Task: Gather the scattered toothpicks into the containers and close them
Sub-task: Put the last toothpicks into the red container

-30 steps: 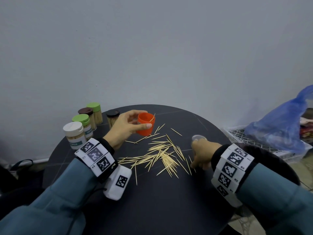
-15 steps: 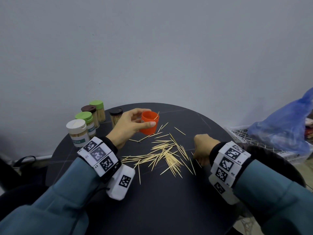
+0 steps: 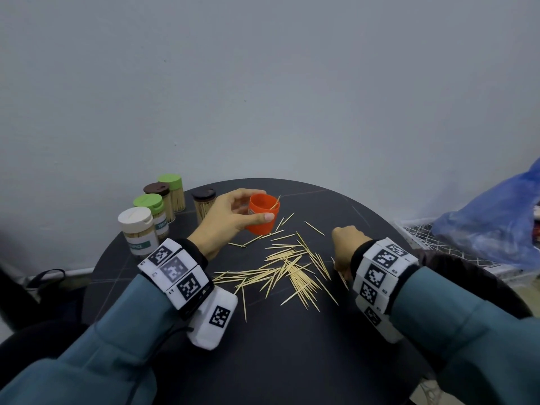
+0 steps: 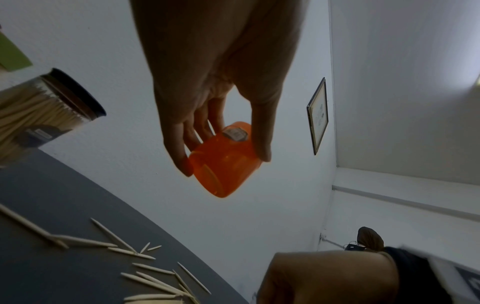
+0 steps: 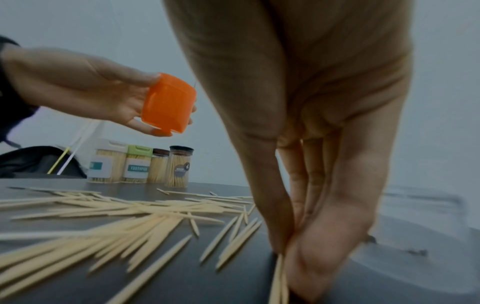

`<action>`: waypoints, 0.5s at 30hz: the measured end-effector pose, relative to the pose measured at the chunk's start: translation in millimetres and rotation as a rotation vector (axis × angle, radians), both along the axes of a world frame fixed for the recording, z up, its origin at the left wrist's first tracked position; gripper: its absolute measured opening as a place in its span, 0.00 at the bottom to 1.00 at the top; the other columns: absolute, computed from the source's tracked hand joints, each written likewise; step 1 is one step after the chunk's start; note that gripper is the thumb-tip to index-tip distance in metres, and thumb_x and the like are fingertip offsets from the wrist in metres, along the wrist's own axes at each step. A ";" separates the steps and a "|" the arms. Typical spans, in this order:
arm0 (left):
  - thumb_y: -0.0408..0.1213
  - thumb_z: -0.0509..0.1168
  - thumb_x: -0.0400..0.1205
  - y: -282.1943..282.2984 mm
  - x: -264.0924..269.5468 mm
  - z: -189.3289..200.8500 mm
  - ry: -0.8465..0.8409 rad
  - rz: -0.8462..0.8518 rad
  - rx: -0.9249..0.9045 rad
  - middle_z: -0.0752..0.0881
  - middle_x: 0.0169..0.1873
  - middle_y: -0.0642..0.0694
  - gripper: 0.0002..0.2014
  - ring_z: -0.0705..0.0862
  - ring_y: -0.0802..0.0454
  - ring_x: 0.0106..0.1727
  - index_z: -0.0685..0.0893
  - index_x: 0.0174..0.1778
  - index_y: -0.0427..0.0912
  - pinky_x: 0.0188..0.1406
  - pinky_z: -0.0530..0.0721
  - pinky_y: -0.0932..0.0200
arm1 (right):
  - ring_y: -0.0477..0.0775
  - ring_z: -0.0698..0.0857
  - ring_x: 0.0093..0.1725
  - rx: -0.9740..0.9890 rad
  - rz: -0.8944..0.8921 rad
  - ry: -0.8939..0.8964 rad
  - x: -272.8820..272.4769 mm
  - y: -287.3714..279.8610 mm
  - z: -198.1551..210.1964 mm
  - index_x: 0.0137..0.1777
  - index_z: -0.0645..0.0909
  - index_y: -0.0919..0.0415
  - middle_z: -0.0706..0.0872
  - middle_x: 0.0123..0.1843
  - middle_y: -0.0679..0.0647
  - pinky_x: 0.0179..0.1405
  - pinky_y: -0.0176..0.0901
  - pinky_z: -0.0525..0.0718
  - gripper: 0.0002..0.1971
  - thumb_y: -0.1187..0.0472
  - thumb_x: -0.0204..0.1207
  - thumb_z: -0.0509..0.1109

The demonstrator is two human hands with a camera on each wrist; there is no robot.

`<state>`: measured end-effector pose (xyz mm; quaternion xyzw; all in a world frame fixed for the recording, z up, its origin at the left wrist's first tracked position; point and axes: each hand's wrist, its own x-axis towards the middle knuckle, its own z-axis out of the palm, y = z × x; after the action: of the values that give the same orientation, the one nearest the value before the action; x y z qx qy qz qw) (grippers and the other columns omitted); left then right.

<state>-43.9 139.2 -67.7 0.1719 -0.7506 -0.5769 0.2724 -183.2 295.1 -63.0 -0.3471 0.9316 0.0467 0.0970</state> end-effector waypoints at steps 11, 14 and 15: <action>0.34 0.77 0.70 -0.8 -1.4 0.2 0.002 0.007 -0.013 0.86 0.60 0.46 0.27 0.83 0.51 0.62 0.81 0.66 0.44 0.55 0.81 0.61 | 0.57 0.79 0.51 -0.082 0.135 -0.090 13.3 -21.4 -11.5 0.61 0.76 0.70 0.81 0.58 0.62 0.48 0.44 0.77 0.13 0.62 0.83 0.59; 0.34 0.77 0.70 0.2 -2.1 -0.1 0.004 0.008 -0.009 0.86 0.59 0.46 0.26 0.83 0.51 0.62 0.81 0.65 0.44 0.57 0.81 0.60 | 0.55 0.78 0.53 -0.027 0.190 -0.170 20.7 -17.0 -13.5 0.61 0.77 0.68 0.80 0.60 0.60 0.49 0.42 0.76 0.23 0.47 0.79 0.65; 0.34 0.77 0.70 0.4 -1.9 -0.1 0.004 0.008 -0.010 0.86 0.59 0.46 0.26 0.84 0.51 0.62 0.81 0.65 0.44 0.58 0.82 0.59 | 0.56 0.78 0.58 0.006 0.214 -0.177 23.5 -15.2 -13.9 0.63 0.76 0.67 0.78 0.63 0.60 0.53 0.43 0.77 0.28 0.42 0.76 0.67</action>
<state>-45.8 139.7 -67.8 0.1725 -0.7522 -0.5725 0.2770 -159.7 279.9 -76.9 -0.4468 0.8771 0.0286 0.1742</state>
